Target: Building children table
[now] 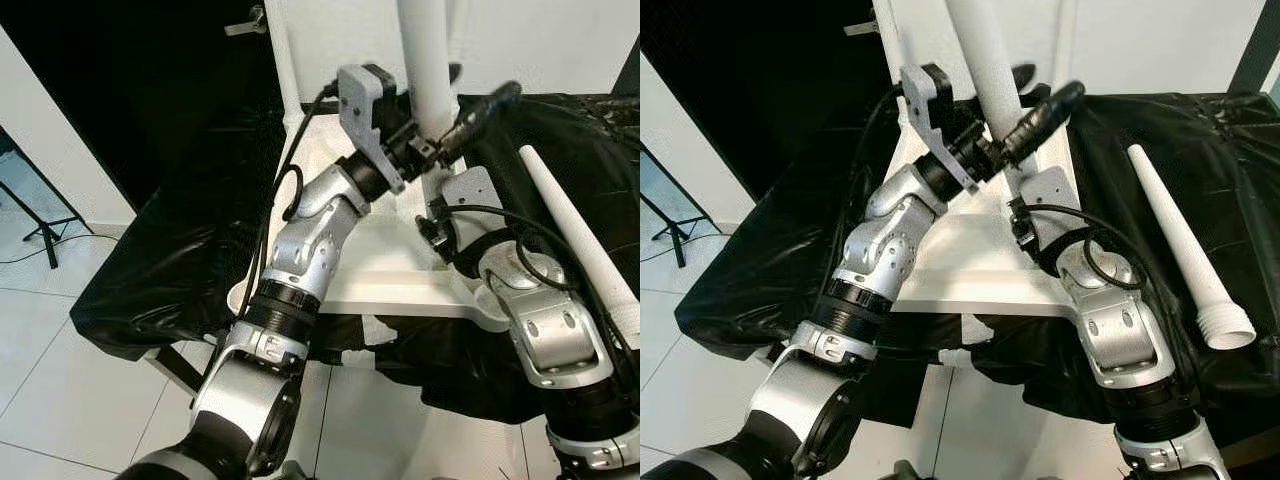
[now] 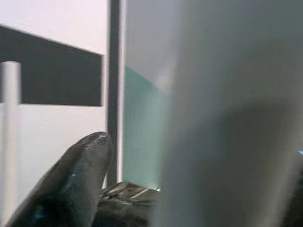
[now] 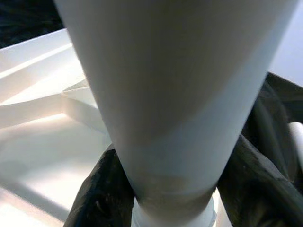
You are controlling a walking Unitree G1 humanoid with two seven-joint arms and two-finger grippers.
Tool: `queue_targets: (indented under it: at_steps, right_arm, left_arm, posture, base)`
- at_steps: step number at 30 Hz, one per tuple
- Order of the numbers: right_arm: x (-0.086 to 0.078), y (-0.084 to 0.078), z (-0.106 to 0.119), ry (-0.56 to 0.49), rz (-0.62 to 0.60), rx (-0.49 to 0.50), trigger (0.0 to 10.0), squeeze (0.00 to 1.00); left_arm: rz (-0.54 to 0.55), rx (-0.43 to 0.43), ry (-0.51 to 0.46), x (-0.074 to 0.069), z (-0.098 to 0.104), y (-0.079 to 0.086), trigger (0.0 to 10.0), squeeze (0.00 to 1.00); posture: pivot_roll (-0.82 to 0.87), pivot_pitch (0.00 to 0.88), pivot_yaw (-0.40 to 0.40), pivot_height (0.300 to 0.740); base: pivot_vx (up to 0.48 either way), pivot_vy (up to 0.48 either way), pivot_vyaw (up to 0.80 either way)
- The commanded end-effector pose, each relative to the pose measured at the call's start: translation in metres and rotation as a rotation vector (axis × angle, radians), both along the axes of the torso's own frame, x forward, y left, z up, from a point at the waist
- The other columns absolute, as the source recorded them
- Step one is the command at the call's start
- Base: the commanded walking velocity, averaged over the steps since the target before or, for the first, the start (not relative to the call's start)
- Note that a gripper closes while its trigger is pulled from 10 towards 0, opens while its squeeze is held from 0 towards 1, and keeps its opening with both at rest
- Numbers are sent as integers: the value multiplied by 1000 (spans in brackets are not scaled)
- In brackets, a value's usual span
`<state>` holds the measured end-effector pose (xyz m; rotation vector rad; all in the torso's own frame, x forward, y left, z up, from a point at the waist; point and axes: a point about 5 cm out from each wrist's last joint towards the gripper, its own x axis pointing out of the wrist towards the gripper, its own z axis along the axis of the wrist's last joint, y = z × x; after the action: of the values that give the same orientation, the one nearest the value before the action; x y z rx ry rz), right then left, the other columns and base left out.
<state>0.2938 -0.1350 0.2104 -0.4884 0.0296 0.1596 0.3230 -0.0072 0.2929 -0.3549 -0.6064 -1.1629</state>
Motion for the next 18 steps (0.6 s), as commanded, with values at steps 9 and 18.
queue_targets:
  at_steps: [9, 18]
  right_arm:
    - [-1, -3, -5, -26, -135, 95, 0, 0]
    - [5, -22, 5, -52, -204, 119, 0, 0]
  left_arm:
    - [-80, 3, -16, -6, -3, -1, 10000, 0]
    - [-256, 85, -84, -22, -24, 9, 10000, 0]
  posture:
    - [-201, 0, 101, 740]
    - [-200, 0, 97, 740]
  base:
    - [0, 0, 0]
    - [0, 0, 0]
